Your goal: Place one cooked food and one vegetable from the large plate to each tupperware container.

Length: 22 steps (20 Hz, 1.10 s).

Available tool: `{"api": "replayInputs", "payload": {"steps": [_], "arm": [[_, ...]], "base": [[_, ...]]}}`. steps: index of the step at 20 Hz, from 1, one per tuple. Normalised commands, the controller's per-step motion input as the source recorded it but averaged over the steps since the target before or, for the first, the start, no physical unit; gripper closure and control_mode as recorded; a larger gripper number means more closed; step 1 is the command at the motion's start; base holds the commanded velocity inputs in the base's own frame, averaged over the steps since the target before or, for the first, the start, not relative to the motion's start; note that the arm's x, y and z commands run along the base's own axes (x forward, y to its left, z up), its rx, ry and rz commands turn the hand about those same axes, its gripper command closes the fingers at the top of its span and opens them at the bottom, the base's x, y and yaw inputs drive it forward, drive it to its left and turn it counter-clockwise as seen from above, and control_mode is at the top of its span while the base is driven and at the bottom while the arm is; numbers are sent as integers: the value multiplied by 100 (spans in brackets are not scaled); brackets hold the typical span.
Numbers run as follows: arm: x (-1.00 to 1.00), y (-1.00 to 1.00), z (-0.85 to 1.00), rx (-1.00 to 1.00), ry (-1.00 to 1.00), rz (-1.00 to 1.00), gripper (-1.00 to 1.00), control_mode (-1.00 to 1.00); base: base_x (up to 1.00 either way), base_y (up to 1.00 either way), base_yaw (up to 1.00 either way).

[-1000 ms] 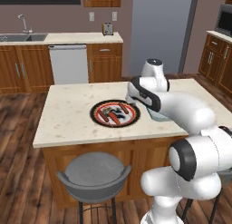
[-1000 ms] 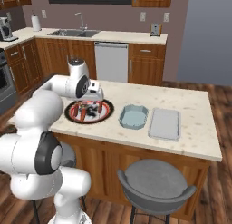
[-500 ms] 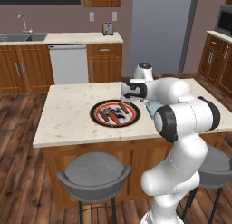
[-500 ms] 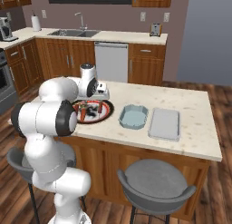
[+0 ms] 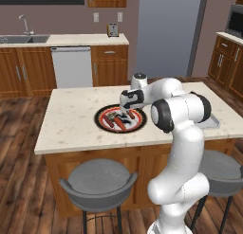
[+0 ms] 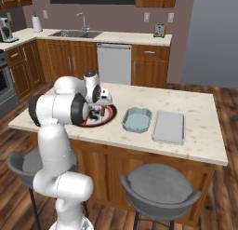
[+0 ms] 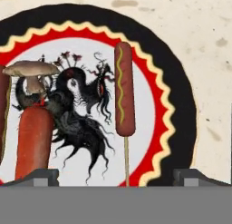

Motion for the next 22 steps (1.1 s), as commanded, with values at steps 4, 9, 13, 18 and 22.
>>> {"api": "replayInputs", "payload": {"steps": [4,9,13,18,22], "arm": [[51,0,-36,0,0,0,-100,-100],[46,0,-34,0,0,0,-100,-100],[31,0,-42,0,0,0,-100,-100],[21,0,-48,0,0,0,-100,-100],[20,0,-53,0,0,0,100,-100]], "base": [[0,0,0],[0,0,0],[0,0,0],[0,0,0],[0,0,0]]}}
